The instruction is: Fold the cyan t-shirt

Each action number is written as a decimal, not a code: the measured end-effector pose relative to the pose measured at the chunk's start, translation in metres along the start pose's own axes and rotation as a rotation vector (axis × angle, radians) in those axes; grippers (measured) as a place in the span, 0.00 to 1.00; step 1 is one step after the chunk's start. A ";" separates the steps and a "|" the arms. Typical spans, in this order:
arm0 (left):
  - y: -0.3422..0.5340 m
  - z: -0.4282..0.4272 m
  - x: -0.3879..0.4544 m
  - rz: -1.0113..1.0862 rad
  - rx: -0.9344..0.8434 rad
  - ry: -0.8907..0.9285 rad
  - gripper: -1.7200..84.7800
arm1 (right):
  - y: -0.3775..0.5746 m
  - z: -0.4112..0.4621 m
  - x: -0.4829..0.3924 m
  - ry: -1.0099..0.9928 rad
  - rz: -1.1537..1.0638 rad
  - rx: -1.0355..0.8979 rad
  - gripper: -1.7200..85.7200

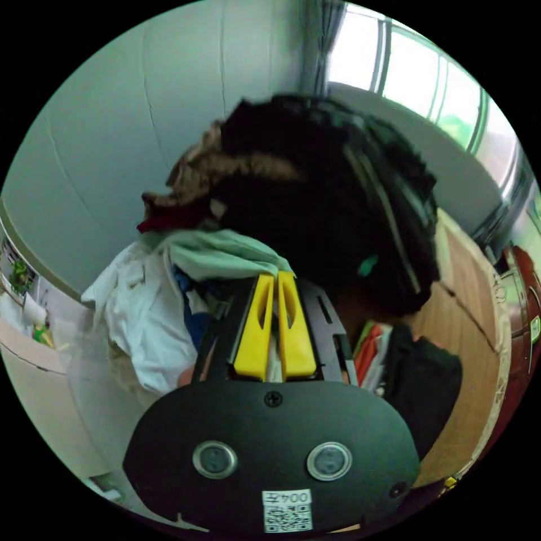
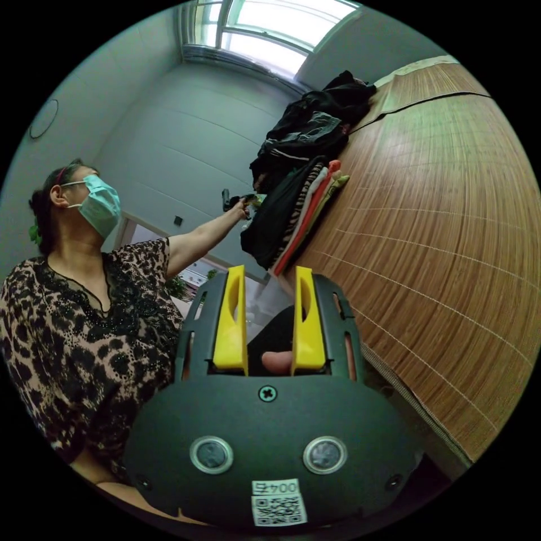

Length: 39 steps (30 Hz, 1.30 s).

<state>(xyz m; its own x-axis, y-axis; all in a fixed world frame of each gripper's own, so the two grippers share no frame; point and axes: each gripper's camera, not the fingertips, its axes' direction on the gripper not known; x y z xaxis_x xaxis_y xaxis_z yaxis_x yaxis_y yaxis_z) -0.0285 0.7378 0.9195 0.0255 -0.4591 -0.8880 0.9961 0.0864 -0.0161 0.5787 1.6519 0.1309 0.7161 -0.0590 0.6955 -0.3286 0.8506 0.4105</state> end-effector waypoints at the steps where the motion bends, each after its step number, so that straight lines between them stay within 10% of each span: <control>1: -0.004 -0.015 0.004 0.012 0.032 0.004 0.04 | 0.004 -0.003 -0.003 -0.018 0.002 0.009 0.16; 12: -0.038 -0.392 0.106 0.172 0.644 0.431 0.03 | 0.034 -0.039 -0.074 -0.053 -0.124 0.111 0.18; 18: 0.032 -0.517 0.244 0.385 0.641 0.756 0.03 | 0.062 -0.078 -0.118 0.090 -0.169 0.196 0.16; 23: 0.151 -0.450 0.380 0.535 0.319 0.884 0.03 | 0.094 -0.122 -0.135 0.409 -0.069 0.265 0.05; 30: 0.405 -0.239 0.545 0.856 -0.116 0.593 0.03 | 0.177 -0.160 -0.170 0.678 -0.064 0.339 0.06; 34: 0.498 -0.186 0.555 0.974 -0.198 0.405 0.03 | 0.220 -0.147 -0.195 0.776 -0.105 0.357 0.16; 39: 0.565 -0.160 0.483 0.733 -0.266 0.622 0.03 | 0.241 -0.121 -0.185 0.812 -0.034 0.368 0.10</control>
<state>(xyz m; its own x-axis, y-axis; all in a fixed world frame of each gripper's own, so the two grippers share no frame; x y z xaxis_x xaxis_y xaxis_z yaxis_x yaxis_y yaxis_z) 0.5331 0.7068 0.4081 0.5028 0.3252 -0.8009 0.6986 0.3929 0.5980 0.4419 1.9313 0.0297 0.8985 0.4263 0.1043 -0.3761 0.6254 0.6837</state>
